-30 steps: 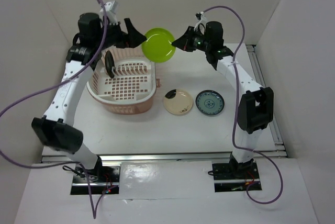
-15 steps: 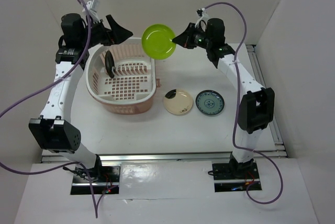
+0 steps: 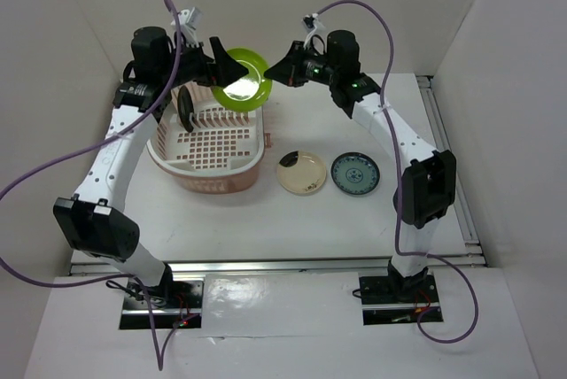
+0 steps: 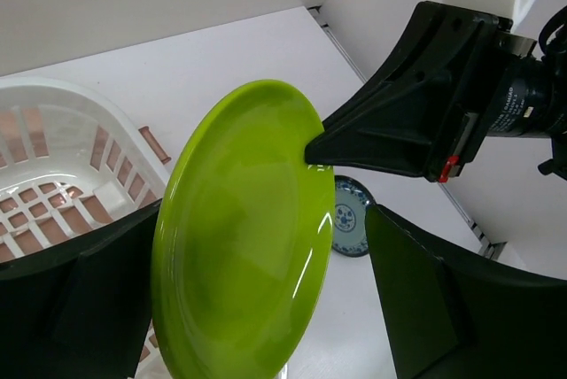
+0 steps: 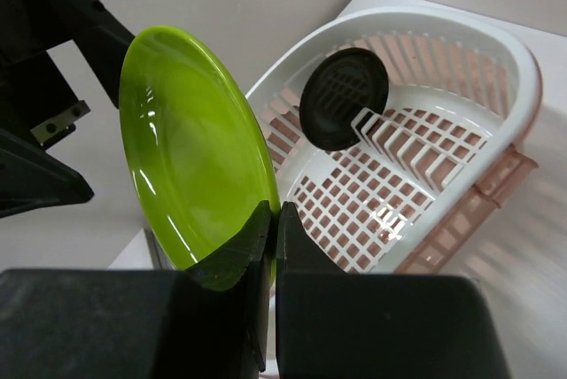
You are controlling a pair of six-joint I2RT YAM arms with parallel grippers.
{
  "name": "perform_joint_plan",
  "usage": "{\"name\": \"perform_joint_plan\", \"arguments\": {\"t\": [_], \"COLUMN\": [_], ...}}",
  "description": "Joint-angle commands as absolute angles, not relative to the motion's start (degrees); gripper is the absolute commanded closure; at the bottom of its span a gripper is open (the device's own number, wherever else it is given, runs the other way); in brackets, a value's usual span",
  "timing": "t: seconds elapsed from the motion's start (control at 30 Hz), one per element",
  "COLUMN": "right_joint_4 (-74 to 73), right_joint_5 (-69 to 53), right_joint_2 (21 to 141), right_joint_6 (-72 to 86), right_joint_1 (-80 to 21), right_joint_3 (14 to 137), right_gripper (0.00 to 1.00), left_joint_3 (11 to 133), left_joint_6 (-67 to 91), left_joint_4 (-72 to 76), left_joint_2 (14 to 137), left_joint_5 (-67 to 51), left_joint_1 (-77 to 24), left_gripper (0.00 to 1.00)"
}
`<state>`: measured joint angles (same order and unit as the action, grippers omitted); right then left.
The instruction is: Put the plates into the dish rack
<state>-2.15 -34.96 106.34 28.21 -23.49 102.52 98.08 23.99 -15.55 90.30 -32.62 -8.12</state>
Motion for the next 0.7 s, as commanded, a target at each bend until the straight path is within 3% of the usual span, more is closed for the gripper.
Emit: {"name": "perform_joint_plan", "arguments": {"t": [0.0,0.1,0.27,0.5,0.63,0.67], "right_joint_4": [-0.79,-0.79,-0.79,-0.79,-0.18,-0.18], "right_joint_5": [-35.86,-35.86,-34.64,-34.1,-34.1,-34.8], "right_joint_2": [106.0,105.47,104.94,104.42,104.41,104.41], "right_joint_6": [27.77,27.77,27.77,27.25,27.25,27.25], "right_joint_1": [-23.47,-23.47,-22.94,-22.41,-21.88,-21.88], "right_joint_3": [105.29,104.24,104.24,103.18,102.66,102.66], "right_gripper": [1.0,1.0,1.0,1.0,1.0,1.0], "left_joint_3": [97.65,97.12,97.12,97.12,97.12,97.12], "left_joint_6": [21.8,21.27,21.27,21.27,21.27,21.27], "left_joint_4": [-14.94,-15.56,-16.08,-16.61,-16.61,-16.61], "left_joint_2": [90.26,89.74,89.74,88.51,88.51,88.51], "left_joint_5": [-29.98,-29.44,-28.39,-27.33,-27.86,-28.38], "left_joint_1": [-8.61,-8.61,-8.61,-8.61,-8.09,-8.09], "left_gripper": [0.0,0.0,0.22,0.25,0.48,0.6]}}
